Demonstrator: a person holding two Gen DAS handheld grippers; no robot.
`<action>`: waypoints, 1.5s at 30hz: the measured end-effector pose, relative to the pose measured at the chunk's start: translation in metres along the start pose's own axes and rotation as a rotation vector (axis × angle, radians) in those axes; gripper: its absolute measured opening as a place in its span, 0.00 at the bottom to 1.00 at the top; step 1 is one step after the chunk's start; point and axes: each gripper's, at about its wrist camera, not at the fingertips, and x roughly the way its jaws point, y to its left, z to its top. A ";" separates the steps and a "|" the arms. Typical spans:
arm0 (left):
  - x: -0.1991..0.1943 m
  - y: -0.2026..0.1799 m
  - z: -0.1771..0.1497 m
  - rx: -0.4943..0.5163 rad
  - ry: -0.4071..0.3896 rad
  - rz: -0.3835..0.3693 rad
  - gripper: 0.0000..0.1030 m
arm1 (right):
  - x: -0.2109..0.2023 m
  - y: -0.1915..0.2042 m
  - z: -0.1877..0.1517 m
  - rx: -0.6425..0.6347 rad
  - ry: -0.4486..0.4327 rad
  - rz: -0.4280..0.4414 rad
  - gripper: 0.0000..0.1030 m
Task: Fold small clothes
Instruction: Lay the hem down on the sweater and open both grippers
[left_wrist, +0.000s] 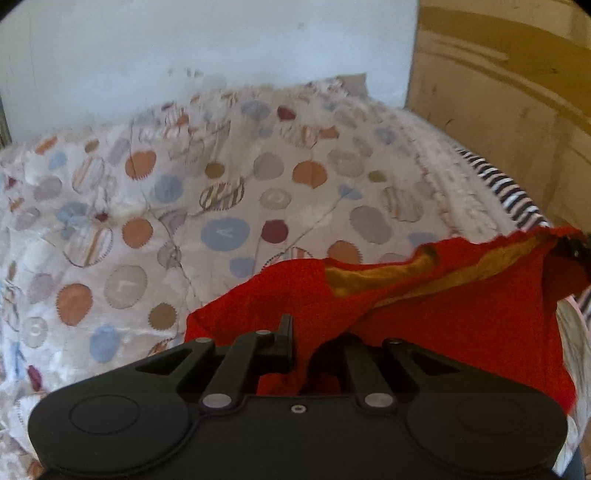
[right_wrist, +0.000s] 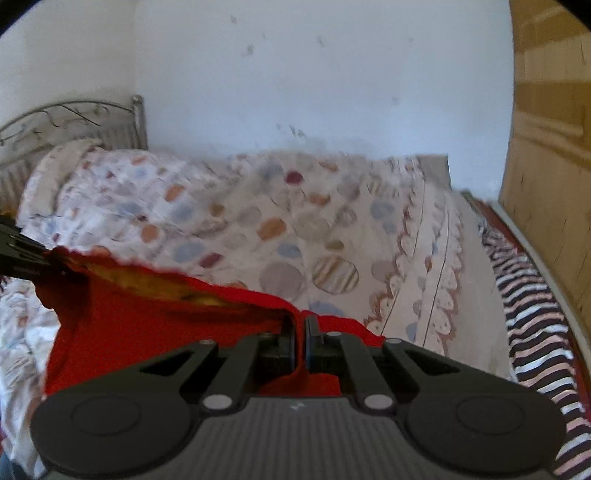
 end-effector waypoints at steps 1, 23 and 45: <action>0.011 0.004 0.003 -0.011 0.016 0.000 0.06 | 0.014 -0.003 0.000 0.015 0.024 0.003 0.06; 0.086 0.070 0.005 -0.209 0.050 -0.026 0.66 | 0.126 -0.047 -0.026 0.198 0.182 0.055 0.07; 0.039 -0.001 -0.088 0.074 -0.217 0.186 0.99 | 0.058 -0.021 -0.071 -0.017 -0.018 0.061 1.00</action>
